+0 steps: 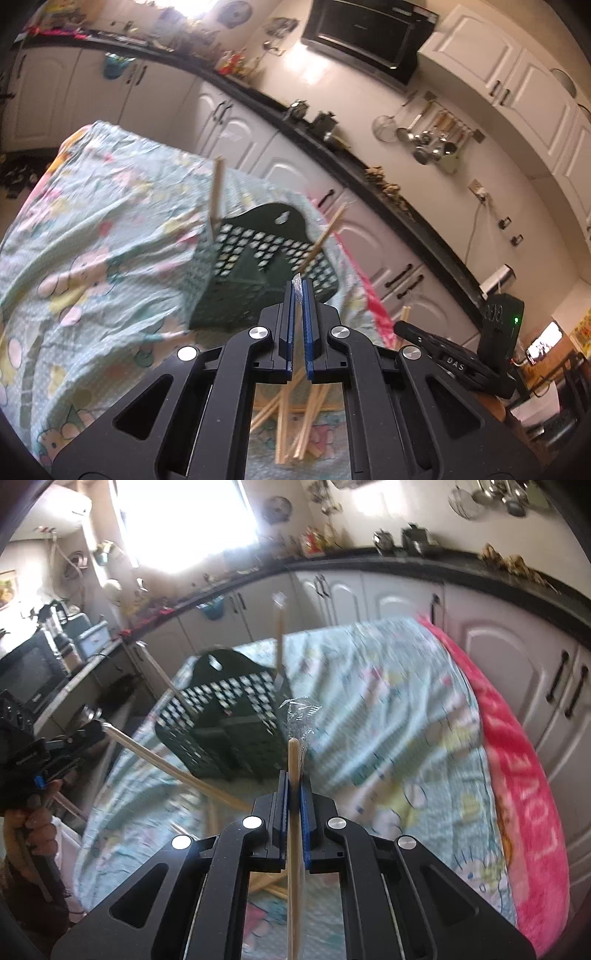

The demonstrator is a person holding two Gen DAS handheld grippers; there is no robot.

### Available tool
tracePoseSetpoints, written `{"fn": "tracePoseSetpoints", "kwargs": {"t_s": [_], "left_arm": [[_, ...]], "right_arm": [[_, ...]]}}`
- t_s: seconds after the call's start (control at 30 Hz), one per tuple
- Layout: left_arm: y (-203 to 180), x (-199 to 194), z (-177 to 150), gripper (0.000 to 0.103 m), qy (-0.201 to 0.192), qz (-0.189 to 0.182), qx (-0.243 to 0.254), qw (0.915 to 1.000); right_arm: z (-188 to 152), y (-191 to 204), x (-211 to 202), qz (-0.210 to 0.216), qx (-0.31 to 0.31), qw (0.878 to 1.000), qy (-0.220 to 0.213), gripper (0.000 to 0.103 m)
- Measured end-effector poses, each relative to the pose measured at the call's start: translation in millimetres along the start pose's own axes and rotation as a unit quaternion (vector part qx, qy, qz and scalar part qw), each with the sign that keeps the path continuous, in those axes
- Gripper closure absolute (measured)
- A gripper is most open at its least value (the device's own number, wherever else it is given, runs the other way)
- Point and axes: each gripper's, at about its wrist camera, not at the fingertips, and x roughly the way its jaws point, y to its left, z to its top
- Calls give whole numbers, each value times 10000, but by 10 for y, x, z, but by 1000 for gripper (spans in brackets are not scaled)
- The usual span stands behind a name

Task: Organize utensils
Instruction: 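Lift both held chopsticks upright and carry them above the green caddy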

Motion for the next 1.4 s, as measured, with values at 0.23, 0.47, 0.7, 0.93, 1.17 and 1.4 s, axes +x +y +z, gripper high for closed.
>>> {"fn": "tracePoseSetpoints", "kwargs": {"t_s": [0.23, 0.47, 0.7, 0.93, 1.17, 1.4], "left_arm": [[-229, -64, 160, 101, -105, -188, 301, 9993], [-420, -165, 367, 101, -287, -299, 525, 9978], [-622, -277, 598, 101, -540, -438, 743, 9948], [-755, -412, 801, 101, -828, -478, 912, 9912], [-780, -512, 982, 101, -1051, -430, 967, 9888], [-767, -548, 1085, 101, -1196, -390, 964, 9874]], "right_arm": [[259, 253, -150, 233, -243, 9989, -324, 97], [456, 487, -240, 428, -482, 9962, -594, 97], [655, 664, -346, 540, -636, 9922, -924, 97], [819, 797, -460, 616, -790, 9868, -1271, 97], [975, 887, -556, 682, -921, 9798, -1641, 97], [1126, 923, -599, 706, -954, 9746, -1898, 97]]}}
